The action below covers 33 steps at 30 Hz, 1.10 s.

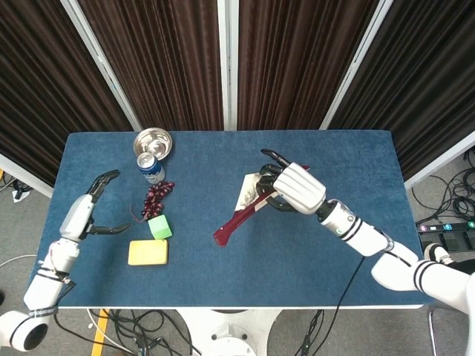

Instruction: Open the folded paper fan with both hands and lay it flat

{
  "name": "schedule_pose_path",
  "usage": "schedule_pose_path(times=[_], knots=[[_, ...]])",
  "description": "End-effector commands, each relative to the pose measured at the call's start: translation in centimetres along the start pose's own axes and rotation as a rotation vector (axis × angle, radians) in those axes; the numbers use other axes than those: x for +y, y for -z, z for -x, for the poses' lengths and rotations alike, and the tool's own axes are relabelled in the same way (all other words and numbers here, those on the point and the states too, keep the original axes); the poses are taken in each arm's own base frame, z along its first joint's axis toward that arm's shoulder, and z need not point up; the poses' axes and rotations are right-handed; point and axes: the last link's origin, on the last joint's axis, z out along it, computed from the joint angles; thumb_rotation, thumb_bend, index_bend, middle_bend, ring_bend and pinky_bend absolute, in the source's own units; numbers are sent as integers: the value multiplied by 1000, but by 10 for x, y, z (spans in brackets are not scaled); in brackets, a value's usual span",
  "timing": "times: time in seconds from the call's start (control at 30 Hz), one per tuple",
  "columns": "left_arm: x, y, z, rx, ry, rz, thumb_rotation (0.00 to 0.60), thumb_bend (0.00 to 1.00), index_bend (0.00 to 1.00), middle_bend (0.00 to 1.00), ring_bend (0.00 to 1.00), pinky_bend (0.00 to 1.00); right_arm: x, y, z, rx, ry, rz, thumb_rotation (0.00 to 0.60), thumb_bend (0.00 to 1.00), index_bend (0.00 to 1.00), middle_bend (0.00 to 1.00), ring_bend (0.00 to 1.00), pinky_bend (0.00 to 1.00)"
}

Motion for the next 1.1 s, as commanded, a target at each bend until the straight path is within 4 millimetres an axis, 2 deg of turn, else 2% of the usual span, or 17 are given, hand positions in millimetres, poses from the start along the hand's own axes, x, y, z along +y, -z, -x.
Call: schedule_pose_path(times=[0.03, 0.2, 0.3, 0.57, 0.83, 1.1], knots=[[9, -17, 22, -59, 88, 41, 600, 107, 150, 162, 45, 142, -12, -2, -16, 10, -76, -22, 600, 628, 877, 657, 318, 76], [22, -35, 48, -102, 197, 74, 600, 110, 197, 201, 104, 203, -27, -14, -18, -23, -119, -54, 600, 628, 876, 657, 318, 76], [30, -45, 61, -120, 231, 92, 600, 112, 209, 212, 105, 205, -36, -23, -17, -46, -132, -68, 600, 628, 875, 658, 318, 76], [47, -58, 91, -159, 303, 116, 600, 119, 257, 270, 149, 246, -54, -45, -9, -70, -137, -92, 600, 635, 875, 657, 318, 75], [61, -70, 112, -180, 356, 114, 600, 119, 326, 341, 209, 275, -64, -61, 2, -69, -149, -87, 600, 647, 874, 657, 318, 65], [69, -76, 127, -186, 405, 99, 600, 119, 359, 364, 214, 294, -66, -71, 13, -59, -156, -68, 600, 670, 874, 657, 318, 56]])
